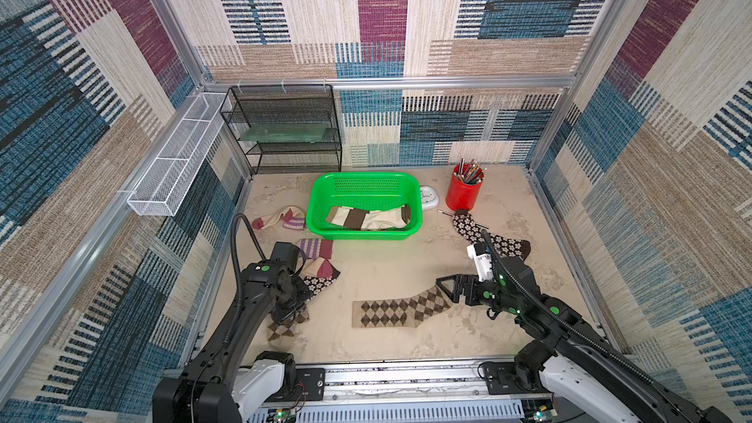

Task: Place the socks together as a pair
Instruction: Pick up the sock at the center of the board, then flatten out the sock.

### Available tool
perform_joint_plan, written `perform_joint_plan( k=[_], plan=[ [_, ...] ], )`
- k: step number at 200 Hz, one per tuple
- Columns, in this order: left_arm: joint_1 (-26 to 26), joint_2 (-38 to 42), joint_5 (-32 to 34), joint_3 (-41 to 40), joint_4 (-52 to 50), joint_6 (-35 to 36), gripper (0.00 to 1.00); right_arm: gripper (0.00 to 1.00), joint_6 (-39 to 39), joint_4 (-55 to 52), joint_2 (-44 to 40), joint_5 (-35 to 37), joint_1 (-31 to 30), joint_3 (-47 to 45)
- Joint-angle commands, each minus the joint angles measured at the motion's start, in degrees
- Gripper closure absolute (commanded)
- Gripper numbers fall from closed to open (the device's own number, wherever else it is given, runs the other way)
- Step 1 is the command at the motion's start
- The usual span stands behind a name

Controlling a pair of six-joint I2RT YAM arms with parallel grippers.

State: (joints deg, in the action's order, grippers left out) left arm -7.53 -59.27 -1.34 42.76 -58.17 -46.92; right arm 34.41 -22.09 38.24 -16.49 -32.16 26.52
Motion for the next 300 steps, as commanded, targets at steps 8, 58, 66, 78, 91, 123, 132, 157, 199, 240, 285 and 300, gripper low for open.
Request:
perform_joint_plan(
  k=[8,58,66,78,91,123,132,157,199,240,285,300],
  plan=[
    [-2.14,3.19,-3.61,4.52,0.12,-4.29,1.00,0.01,-0.85,2.97,0.03,-0.62,0.08,0.11],
    [-14.40,1.26,-4.29,14.46,2.77,-7.27,1.00,0.01,-0.94,4.97,3.42,-1.55,0.08,0.82],
    [-17.56,0.59,-3.51,15.76,3.85,-8.09,1.00,0.01,-0.96,4.74,4.29,-1.60,0.08,1.34],
    [-21.91,-0.11,-3.28,16.42,7.23,-10.10,1.00,0.01,-1.01,4.17,5.53,-1.65,0.08,2.42],
    [-26.63,-1.20,-2.74,16.07,10.91,-12.50,1.00,0.01,-1.31,3.70,6.83,-1.52,0.15,3.30],
    [-35.24,-8.40,-2.66,14.31,15.16,-14.72,1.00,0.01,-1.33,2.02,9.90,-0.77,0.69,4.30],
    [-37.13,-9.66,-3.62,12.42,19.14,-16.33,1.00,0.01,-1.43,1.81,10.49,-1.17,0.73,4.50],
    [-41.14,-11.07,-3.11,9.24,23.86,-19.36,1.00,0.01,-1.74,1.72,11.60,-1.53,0.84,4.50],
    [-42.13,1.61,1.39,-2.98,21.09,-26.86,1.00,0.04,-3.12,4.16,13.46,-8.87,0.31,3.48],
    [-42.03,12.91,3.87,-8.16,10.49,-31.86,0.45,0.05,-3.65,4.75,16.90,-9.33,-0.96,3.53],
    [-43.28,3.36,8.40,6.98,-0.94,-26.30,0.01,0.04,-4.83,2.92,18.56,-7.16,-0.62,5.85],
    [-43.91,-3.08,9.26,13.81,-2.67,-22.61,0.01,0.03,-5.35,1.36,18.53,-5.75,-0.02,6.47]
  ],
)
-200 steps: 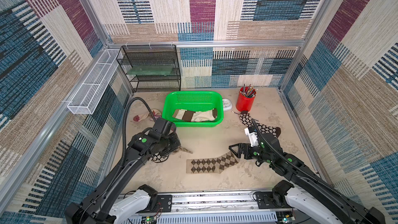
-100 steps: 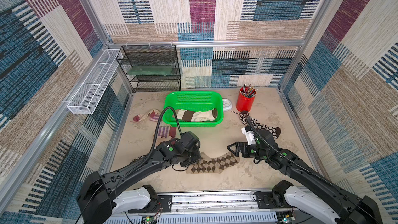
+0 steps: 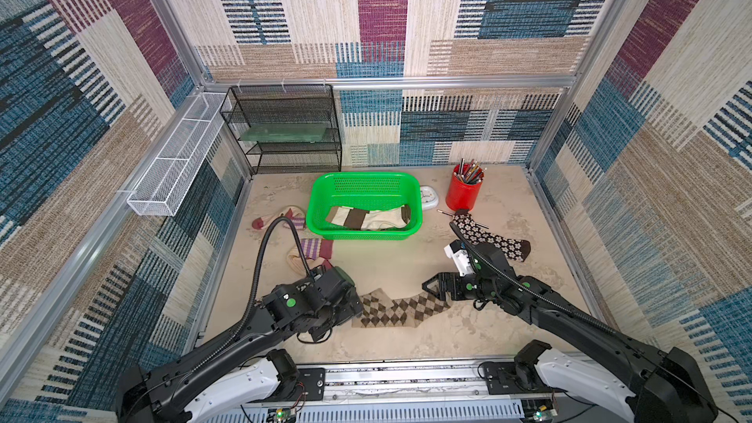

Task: Place the socks together as a pair
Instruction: Flatten out the sock.

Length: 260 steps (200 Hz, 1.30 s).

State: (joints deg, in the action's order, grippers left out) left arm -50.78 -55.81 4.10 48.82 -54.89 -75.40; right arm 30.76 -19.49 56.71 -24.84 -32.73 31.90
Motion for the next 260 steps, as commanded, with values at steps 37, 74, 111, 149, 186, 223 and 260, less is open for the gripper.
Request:
perform_joint_plan(
  k=[37,74,111,149,186,223,260],
  plan=[
    [-3.01,-20.30,3.30,19.49,-6.51,12.10,0.00,0.03,-2.94,-4.81,-3.28,2.52,4.19,1.24],
    [-2.97,-31.51,-1.78,22.97,-2.73,17.94,0.17,0.03,-2.75,-7.04,-8.98,1.34,8.37,-0.17],
    [-2.23,-40.29,-4.91,24.51,-0.02,21.24,0.33,0.03,-1.89,-6.17,-13.17,0.22,8.93,-2.44],
    [-1.51,-48.04,-7.09,27.90,0.56,24.56,0.73,0.03,-1.15,-7.09,-14.60,-0.64,9.00,-3.78],
    [-0.68,-52.00,-7.75,27.56,0.52,25.57,0.69,0.03,-1.07,-7.28,-15.46,-1.04,9.09,-3.60],
    [-0.16,-53.79,-7.13,26.88,0.90,25.85,0.65,0.03,-0.53,-6.82,-16.01,-1.44,9.09,-4.04],
    [0.08,-55.81,-7.53,25.94,1.02,26.34,0.66,0.03,-0.26,-5.97,-15.93,-1.89,9.09,-4.26]
  ],
)
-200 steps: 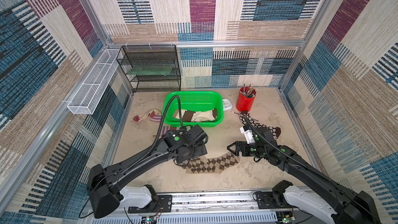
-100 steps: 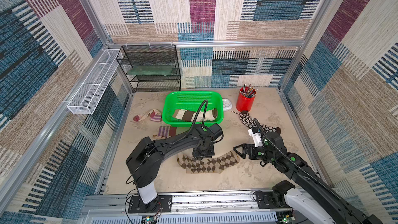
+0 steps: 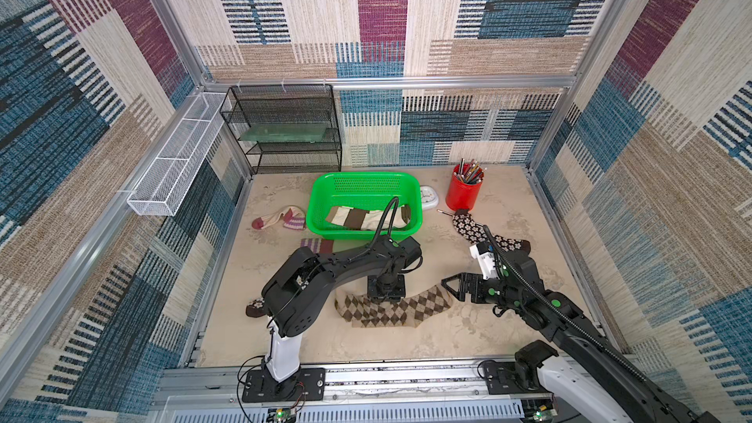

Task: Place the socks together as a pair
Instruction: Flatten out the sock.

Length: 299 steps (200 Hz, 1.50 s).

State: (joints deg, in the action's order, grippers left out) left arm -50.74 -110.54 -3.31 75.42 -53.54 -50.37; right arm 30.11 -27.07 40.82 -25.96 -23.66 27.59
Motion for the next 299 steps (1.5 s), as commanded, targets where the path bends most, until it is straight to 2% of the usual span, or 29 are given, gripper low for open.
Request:
perform_joint_plan(
  k=[1,20,44,75,106,145,185,198,257,299],
  plan=[
    [0.03,-1.12,-0.16,-0.68,-0.29,1.36,0.66,0.03,0.39,1.60,-0.04,-0.82,0.02,0.02],
    [0.16,-1.13,-0.66,-1.73,0.53,1.35,0.71,0.03,0.39,1.67,0.10,-0.81,0.04,0.18],
    [0.16,0.41,-1.26,-1.91,1.24,1.28,0.87,0.03,0.39,1.79,0.23,-0.83,0.10,0.27],
    [0.14,4.17,-1.83,-0.50,1.10,1.24,0.92,0.03,0.50,2.04,0.40,-0.75,0.06,0.18],
    [0.18,7.17,-2.56,-0.62,1.12,0.82,0.87,0.03,0.50,2.60,0.97,-0.64,0.09,0.00],
    [0.37,7.69,-3.44,-1.84,1.35,1.04,0.88,0.03,0.27,3.32,2.22,-0.94,0.10,0.09],
    [1.07,6.27,-3.66,-2.56,2.28,1.24,0.61,0.03,0.13,3.66,2.93,-1.25,0.11,-0.18],
    [1.43,6.13,-2.91,-1.96,2.35,0.98,0.57,0.03,0.07,3.59,2.86,-1.38,0.11,-0.17],
    [2.69,1.51,0.95,4.56,1.93,0.12,0.55,0.03,-0.18,3.44,2.61,-1.91,0.11,-0.69],
    [3.39,-1.33,-0.01,6.84,-0.14,0.86,0.62,0.03,-1.06,2.50,2.55,-1.94,0.28,-0.29]
  ],
)
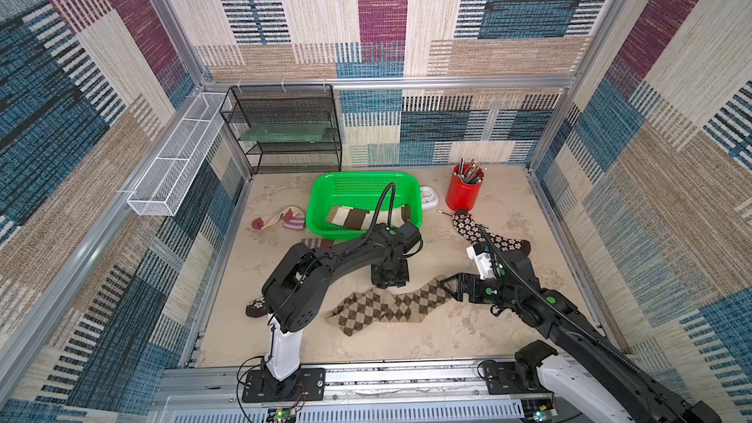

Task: Place the socks together as a pair
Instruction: Flatten out the sock.

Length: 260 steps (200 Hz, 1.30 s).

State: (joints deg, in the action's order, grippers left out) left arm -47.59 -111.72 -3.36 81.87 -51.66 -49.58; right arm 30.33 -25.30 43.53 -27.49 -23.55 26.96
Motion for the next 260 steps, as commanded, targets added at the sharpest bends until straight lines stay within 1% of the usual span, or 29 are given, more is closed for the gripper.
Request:
perform_joint_plan(
  k=[1,50,91,123,136,170,198,226,260],
  plan=[
    [0.27,-0.07,0.07,0.35,-2.03,0.09,0.62,0.03,-1.30,0.66,-0.18,-0.44,0.17,0.36],
    [1.45,3.60,-0.64,-5.75,-1.75,-0.24,0.61,0.03,-1.40,0.77,-0.82,-0.60,0.62,-0.28],
    [1.71,2.22,-0.60,-5.43,-1.89,0.47,0.61,0.03,-1.56,1.93,0.27,-1.24,0.88,-0.35],
    [1.74,0.75,-1.04,-4.48,-2.04,1.07,0.65,0.03,-1.67,1.57,1.46,-1.26,0.96,0.47],
    [1.71,0.39,-1.25,-4.83,-2.01,1.23,0.69,0.03,-1.57,1.31,1.25,-1.27,1.01,0.56],
    [1.72,0.27,-1.82,-5.49,-1.60,1.82,0.84,0.03,-1.05,1.15,-0.13,-0.74,0.97,0.13],
    [1.80,1.59,-2.50,-4.68,-1.60,2.30,0.93,0.03,-0.70,1.08,-0.77,-0.49,1.05,0.02],
    [1.73,6.33,-2.29,-4.00,-1.63,1.81,0.95,0.03,-0.62,1.22,-0.77,-0.38,1.05,0.20],
    [1.74,13.04,-2.27,-3.30,-2.98,1.53,0.96,0.03,-0.48,1.97,-0.08,-0.62,1.05,0.54]
  ],
)
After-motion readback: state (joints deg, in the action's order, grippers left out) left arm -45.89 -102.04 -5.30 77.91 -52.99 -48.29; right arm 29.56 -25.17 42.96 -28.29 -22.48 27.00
